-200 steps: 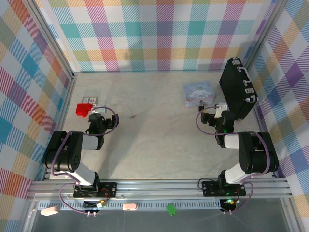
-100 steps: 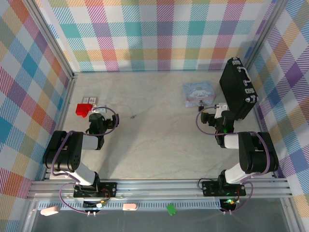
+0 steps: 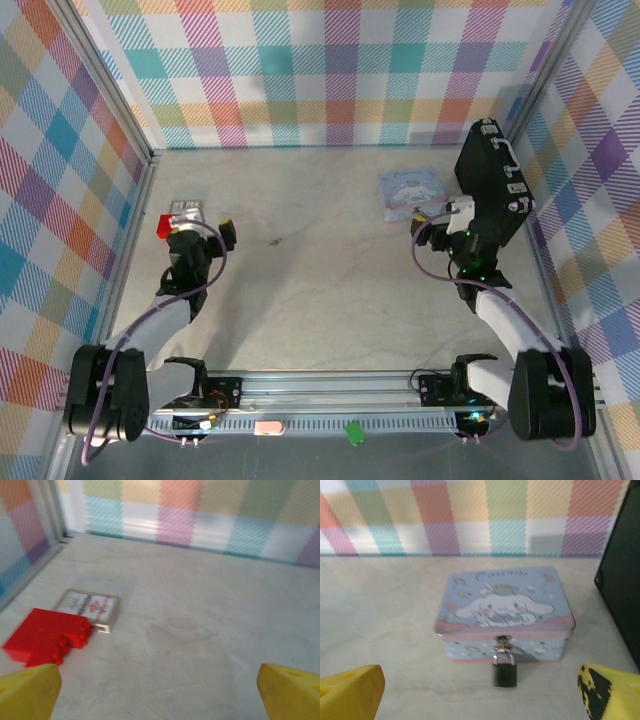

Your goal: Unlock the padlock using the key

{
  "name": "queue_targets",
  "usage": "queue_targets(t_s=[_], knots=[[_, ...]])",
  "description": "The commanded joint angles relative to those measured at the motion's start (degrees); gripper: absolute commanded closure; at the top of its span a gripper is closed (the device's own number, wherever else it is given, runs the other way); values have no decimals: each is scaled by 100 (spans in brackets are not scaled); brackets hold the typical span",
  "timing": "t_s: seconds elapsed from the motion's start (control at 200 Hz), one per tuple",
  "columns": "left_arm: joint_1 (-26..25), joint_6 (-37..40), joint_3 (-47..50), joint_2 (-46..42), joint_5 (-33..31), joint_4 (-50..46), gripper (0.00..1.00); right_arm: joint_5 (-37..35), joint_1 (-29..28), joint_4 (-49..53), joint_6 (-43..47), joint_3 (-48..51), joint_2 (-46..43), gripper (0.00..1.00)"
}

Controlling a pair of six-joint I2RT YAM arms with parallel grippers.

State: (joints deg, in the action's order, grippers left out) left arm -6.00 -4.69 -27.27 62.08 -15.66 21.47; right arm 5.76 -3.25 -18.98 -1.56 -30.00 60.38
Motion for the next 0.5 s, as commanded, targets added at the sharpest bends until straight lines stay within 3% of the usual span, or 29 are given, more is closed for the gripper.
queue_targets(t_s=[0.0, 0.125, 0.215, 0.325, 0.38, 0.43, 0.495], knots=[[-38, -1208, -687, -386, -1363, -2366, 0, 309, -12, 1525, -351, -524, -494, 1], [-24, -2034, -1305, -804, -1568, -4146, 0, -122, -12, 1944, -1595, -813, -904, 1], [-25, -2411, -1459, -1078, -1321, -4765, 0, -406, -9, 2698, -2651, -1050, -1020, 1], [-22, -3107, -1400, -1476, -1314, -5420, 0, 30, -9, 2613, -2318, -1050, -1053, 1], [-13, -2891, -1294, -1683, -858, -5367, 0, 230, -9, 2679, -2214, -1103, -956, 1], [-12, -2688, -1201, -1863, -245, -5263, 0, 847, -30, 2630, -1980, -1168, -770, 1], [-15, -2707, -1035, -2010, 640, -4960, 0, 1198, -344, 2675, -1741, -1321, -406, 1]])
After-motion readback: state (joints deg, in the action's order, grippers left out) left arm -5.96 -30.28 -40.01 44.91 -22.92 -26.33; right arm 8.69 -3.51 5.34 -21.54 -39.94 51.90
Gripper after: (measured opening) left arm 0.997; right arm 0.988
